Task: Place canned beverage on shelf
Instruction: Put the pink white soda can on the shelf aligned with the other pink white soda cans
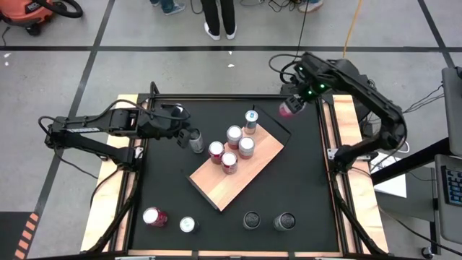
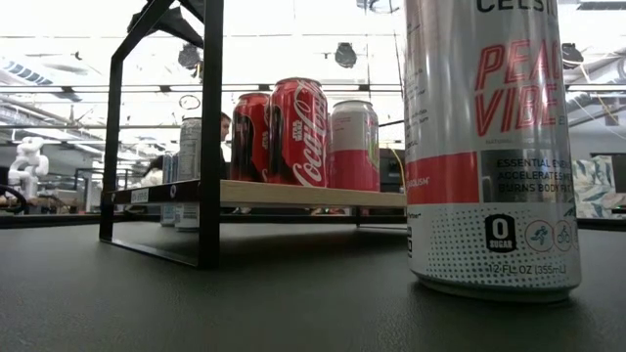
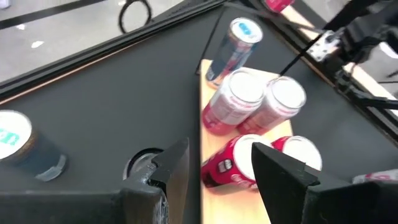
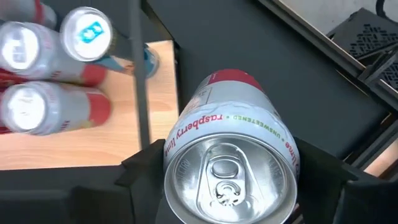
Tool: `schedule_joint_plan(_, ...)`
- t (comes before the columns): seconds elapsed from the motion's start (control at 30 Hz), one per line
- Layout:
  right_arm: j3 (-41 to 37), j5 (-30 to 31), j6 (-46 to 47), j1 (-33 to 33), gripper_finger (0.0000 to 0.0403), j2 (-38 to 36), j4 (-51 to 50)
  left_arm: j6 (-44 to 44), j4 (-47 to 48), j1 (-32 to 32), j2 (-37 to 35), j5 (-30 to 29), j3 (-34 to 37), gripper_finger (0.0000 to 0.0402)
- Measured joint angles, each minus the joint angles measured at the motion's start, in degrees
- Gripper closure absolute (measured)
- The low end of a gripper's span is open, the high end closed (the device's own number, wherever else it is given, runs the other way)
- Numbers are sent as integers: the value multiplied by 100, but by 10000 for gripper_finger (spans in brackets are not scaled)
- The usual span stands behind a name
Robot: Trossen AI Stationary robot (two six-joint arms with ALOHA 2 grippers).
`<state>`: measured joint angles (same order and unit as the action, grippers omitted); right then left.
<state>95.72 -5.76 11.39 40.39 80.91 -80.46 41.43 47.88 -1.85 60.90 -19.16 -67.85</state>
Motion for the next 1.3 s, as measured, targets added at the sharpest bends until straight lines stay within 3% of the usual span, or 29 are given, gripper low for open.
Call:
schedule_joint_plan(0.23, 0, -2, 268, -259, 149, -544, -38, 8, -292, 0, 75, 405, 0, 226)
schedule_joint_plan(0.47, 0, -20, 281, -429, 149, -1089, -38, -178, -1142, 155, 304, 381, -228, 226)
schedule_joint_plan(0.7, 1, -41, 358, -695, 149, -1584, -147, -752, -1894, 399, 1089, 305, -960, 226)
schedule_joint_plan(1.03, 2, -339, 380, -1029, 149, -2113, -182, -922, -1945, 654, 2408, 219, -2188, 226)
schedule_joint_plan(1.3, 2, -463, 289, -1236, 149, -2344, -172, -928, -2257, 881, 2947, -437, -2640, 226)
